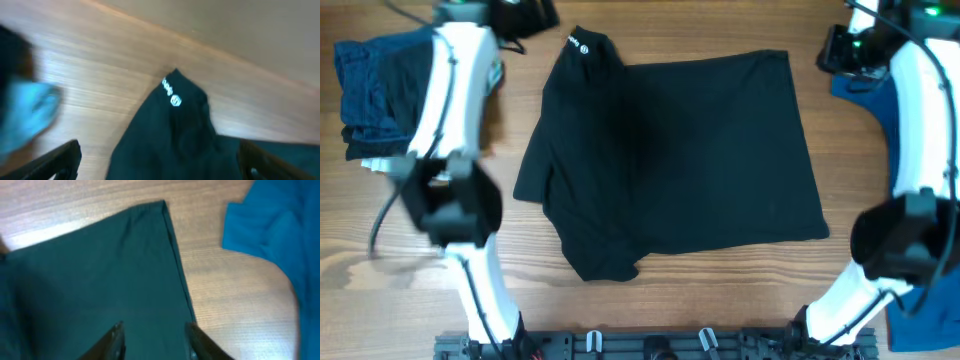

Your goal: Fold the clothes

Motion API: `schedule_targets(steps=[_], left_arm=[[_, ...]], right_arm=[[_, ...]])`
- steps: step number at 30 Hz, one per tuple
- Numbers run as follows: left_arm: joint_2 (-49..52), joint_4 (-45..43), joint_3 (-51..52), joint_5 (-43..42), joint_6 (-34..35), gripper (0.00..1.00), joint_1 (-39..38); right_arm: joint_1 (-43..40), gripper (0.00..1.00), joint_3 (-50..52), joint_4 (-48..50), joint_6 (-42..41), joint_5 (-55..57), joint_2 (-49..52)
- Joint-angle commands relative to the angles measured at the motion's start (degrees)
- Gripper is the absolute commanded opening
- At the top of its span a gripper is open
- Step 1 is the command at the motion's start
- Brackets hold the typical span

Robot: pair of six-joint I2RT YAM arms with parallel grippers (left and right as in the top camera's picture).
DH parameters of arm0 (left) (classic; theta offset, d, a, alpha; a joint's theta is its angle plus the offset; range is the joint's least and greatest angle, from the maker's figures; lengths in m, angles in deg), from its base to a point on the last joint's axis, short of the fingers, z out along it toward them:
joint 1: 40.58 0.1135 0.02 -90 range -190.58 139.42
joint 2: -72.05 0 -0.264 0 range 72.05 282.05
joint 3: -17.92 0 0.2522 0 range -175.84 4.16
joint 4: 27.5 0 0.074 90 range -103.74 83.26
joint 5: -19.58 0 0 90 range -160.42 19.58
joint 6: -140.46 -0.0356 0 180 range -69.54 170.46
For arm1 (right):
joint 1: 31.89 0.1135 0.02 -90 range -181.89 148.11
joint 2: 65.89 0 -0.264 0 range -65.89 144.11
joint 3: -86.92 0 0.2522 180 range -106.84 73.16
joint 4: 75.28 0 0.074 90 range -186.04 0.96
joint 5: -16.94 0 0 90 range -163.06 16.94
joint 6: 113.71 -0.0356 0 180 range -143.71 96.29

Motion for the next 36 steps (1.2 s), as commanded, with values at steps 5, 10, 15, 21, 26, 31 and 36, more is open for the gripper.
schedule_targets(steps=[5, 10, 15, 21, 26, 31, 36], left_arm=[[-13.60, 20.55, -0.44, 4.28, 4.35, 1.00, -0.22], [-14.97, 33.97, -0.31, 4.31, 5.33, 0.99, -2.56], [-15.93, 41.77, 2.47, 6.99, 5.14, 0.99, -6.49], [-22.80, 42.60, 14.34, 7.98, 7.13, 1.00, -7.19], [-32.15, 32.11, 36.24, 7.63, 9.68, 1.00, -7.19], [-33.11, 16.06, 53.35, 5.97, 9.66, 0.56, -7.19], [-30.36, 5.27, 61.86, 4.33, 9.86, 0.04, -6.58]], right_arm=[[-0.02, 0.54, 0.00, -13.70, -4.09, 0.57, -9.57], [0.00, 0.58, 0.48, -22.58, -5.66, 0.37, -10.14], [0.00, 0.61, 8.76, -22.53, -6.78, -1.18, -14.27], [0.00, 0.62, 26.69, -17.46, -8.28, -2.12, -22.93], [0.00, 0.65, 39.98, -9.44, -8.24, -4.90, -27.26], [0.00, 0.63, 46.93, -2.21, -8.00, -4.68, -26.18], [0.00, 0.18, 49.59, 2.80, -8.11, -4.70, -24.33]])
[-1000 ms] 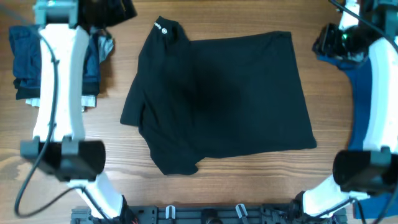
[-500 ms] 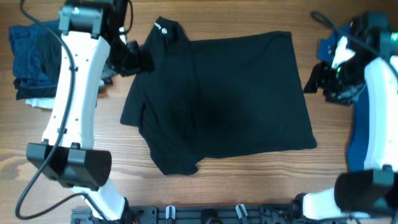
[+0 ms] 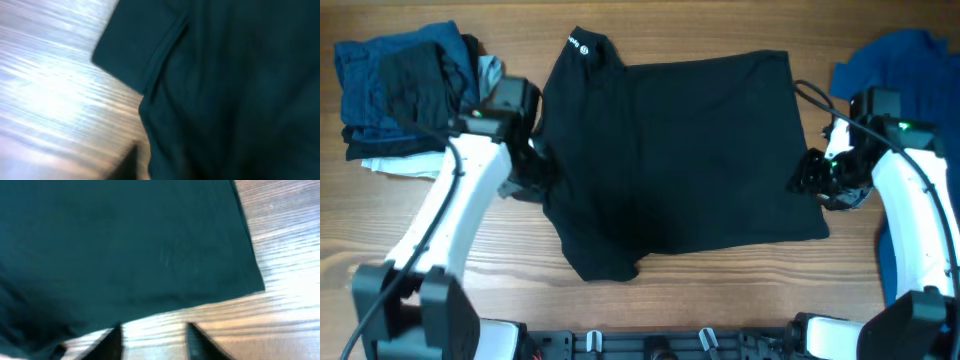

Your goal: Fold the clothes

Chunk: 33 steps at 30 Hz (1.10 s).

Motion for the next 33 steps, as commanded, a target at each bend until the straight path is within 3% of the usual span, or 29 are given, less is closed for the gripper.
schedule_targets(steps=[1, 16, 26, 33], left_arm=[[2.67, -4.28, 5.07, -1.88, 0.83, 0.04, 1.07], [11.72, -9.62, 6.01, -1.81, 0.79, 0.04, 6.45], [12.90, -18.71, 5.99, -1.38, 0.42, 0.05, 10.51], [12.90, -26.93, 5.99, -1.64, -2.54, 0.06, 11.67]], right_arm=[[0.13, 0.08, 1.25, 1.55, -0.17, -0.85, 2.25], [0.13, 0.04, 4.20, 8.68, -5.11, 2.23, 14.62], [0.11, 0.04, 4.17, 17.84, -6.80, 5.60, 24.26], [0.13, 0.05, 4.17, 26.93, -6.82, 5.70, 25.64]])
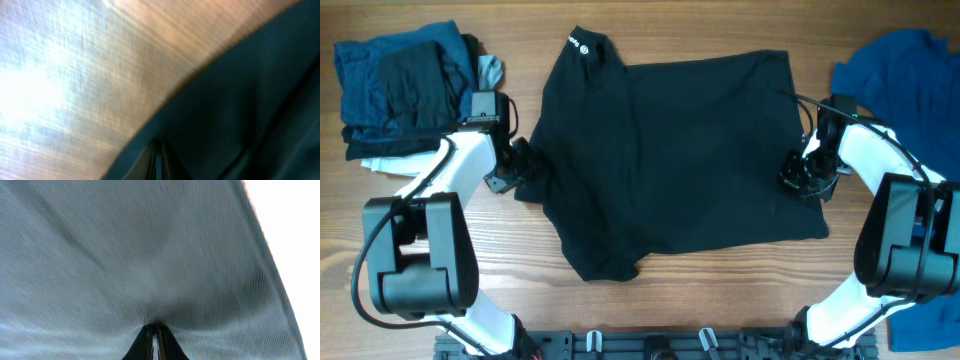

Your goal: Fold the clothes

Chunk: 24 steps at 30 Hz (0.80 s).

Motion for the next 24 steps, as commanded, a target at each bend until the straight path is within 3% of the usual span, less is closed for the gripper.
schedule_targets(steps=[1, 4, 7, 13, 17, 18, 19, 23, 24], left_arm=[[0.52, -4.13, 0.24, -0.15, -2.54, 0.06, 0.39], [0.46, -6.84, -0.28, -0.13, -2.58, 0.06, 0.46], [-0.52, -3.93, -3.58, -0.37, -2.58, 0.04, 0.44], [-8.55, 3.61, -11.21, -0.85, -2.29, 0.04, 0.44], [-13.79, 4.46, -11.80, -7.41, -2.32, 0.04, 0.33], [-13.97, 4.24, -11.80, -8.63, -2.34, 0.04, 0.28], [-13.92, 4.00, -11.80, -9.46, -2.36, 0.04, 0.22], [-10.01, 1.22, -11.80, -9.64, -3.89, 0.04, -1.16], [-8.79, 0.15, -11.80, -9.60, -4.20, 0.04, -1.70]], right_arm=[[0.13, 0.06, 0.70, 7.32, -0.63, 2.86, 3.37], [0.13, 0.07, 0.44, 11.30, -0.61, 2.67, 3.37], [0.13, 0.07, -1.77, 11.15, 0.04, 1.97, 3.26], [0.13, 0.11, -9.90, 0.79, 1.70, 1.95, -0.07], [0.13, 0.23, -15.10, -7.45, 5.95, 0.66, -4.02], [0.13, 0.32, -15.63, -7.74, 7.67, -0.61, -4.87], [0.13, 0.31, -16.04, -7.56, 9.11, -2.05, -5.57], [0.13, 0.05, -16.92, -3.15, 11.78, -7.54, -5.46], [0.13, 0.04, -16.92, -1.95, 11.76, -8.17, -5.35]])
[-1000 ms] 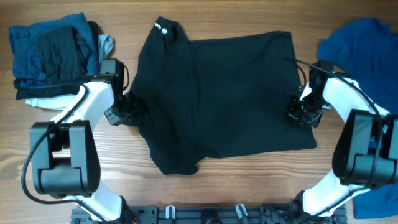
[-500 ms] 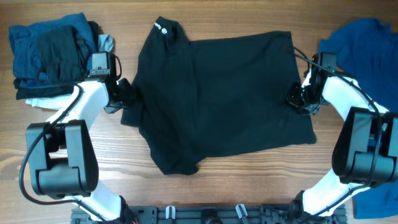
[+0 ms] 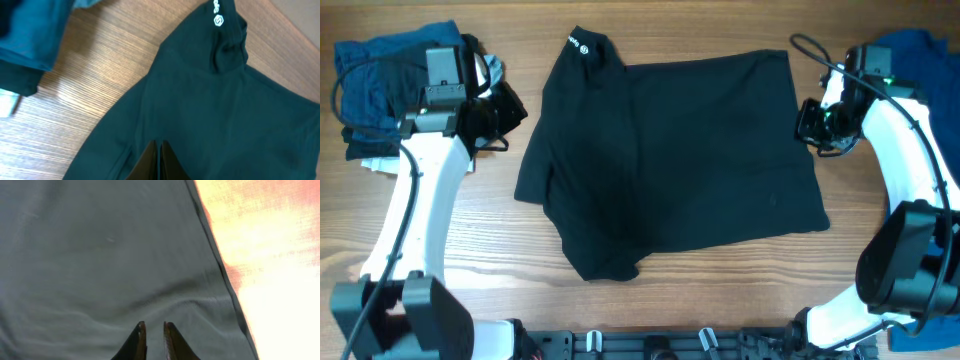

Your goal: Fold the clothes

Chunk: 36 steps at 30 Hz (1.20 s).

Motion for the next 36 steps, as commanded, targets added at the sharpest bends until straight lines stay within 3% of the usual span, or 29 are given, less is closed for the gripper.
schedule_targets(steps=[1, 13, 18, 31, 36], left_arm=[[6.34, -3.93, 0.24, -2.16, -2.93, 0.04, -2.34], [19.30, -19.56, 0.22, -2.16, -4.00, 0.04, -9.07], [19.45, -23.91, 0.22, -1.68, -5.44, 0.04, -10.62], [22.97, -17.62, 0.22, 6.10, -6.86, 0.04, -10.93], [21.88, -14.67, 0.22, 16.92, -6.78, 0.04, -10.27]], right_arm=[[0.13, 0.04, -0.79, 5.14, 2.84, -5.75, 0.28], [7.17, 0.04, -1.11, 31.65, 3.23, -6.21, 10.99], [9.53, 0.04, -4.59, 32.74, 5.16, -0.76, 16.57], [9.79, 0.04, -6.29, 36.06, 8.22, -0.22, 23.56], [9.79, 0.04, -6.25, 36.11, 8.98, -0.24, 24.85]])
